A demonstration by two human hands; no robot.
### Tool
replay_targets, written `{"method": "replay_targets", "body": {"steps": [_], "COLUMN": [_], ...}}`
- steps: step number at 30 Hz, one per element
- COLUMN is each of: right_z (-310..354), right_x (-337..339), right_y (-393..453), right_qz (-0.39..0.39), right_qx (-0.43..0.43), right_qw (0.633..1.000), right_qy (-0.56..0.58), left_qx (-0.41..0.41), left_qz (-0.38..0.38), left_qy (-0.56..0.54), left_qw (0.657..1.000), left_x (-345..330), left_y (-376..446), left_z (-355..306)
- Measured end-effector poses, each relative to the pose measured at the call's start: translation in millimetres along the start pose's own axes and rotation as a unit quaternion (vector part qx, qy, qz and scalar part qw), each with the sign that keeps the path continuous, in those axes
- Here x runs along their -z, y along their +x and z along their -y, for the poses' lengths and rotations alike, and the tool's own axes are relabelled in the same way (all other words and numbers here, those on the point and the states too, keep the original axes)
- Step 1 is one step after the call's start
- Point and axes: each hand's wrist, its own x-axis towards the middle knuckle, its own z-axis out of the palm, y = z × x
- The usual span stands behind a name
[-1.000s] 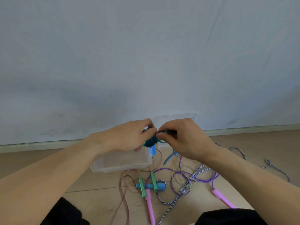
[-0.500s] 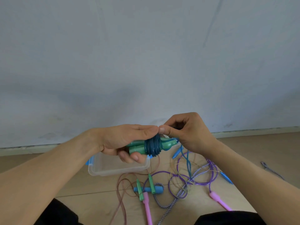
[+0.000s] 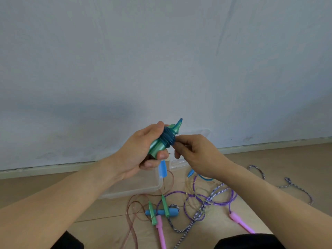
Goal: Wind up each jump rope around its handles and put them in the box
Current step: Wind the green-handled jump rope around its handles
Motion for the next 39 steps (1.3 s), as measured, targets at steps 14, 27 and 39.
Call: {"method": "replay_targets", "body": {"steps": [14,27,39], "right_z": [3,-3,4], "right_x": [9,17,-8], "right_y": [0,4,-4], "right_qz": [-0.072,-0.069,0.152], "right_qx": [0.239,0.093,0.035], "right_qw": [0.937,0.993,0.929], "right_qy": [-0.243,-0.001,-0.335], "left_qx": [0.025,0.114,0.078], "left_qz": [-0.006,0.237,0.002], "left_qy": [0.441,-0.008,-0.011], "left_qw": [0.897,0.965,0.997], "left_x": [13,6,-3], "left_y": [4,-11,-1], "left_z": [5,-12,9]}}
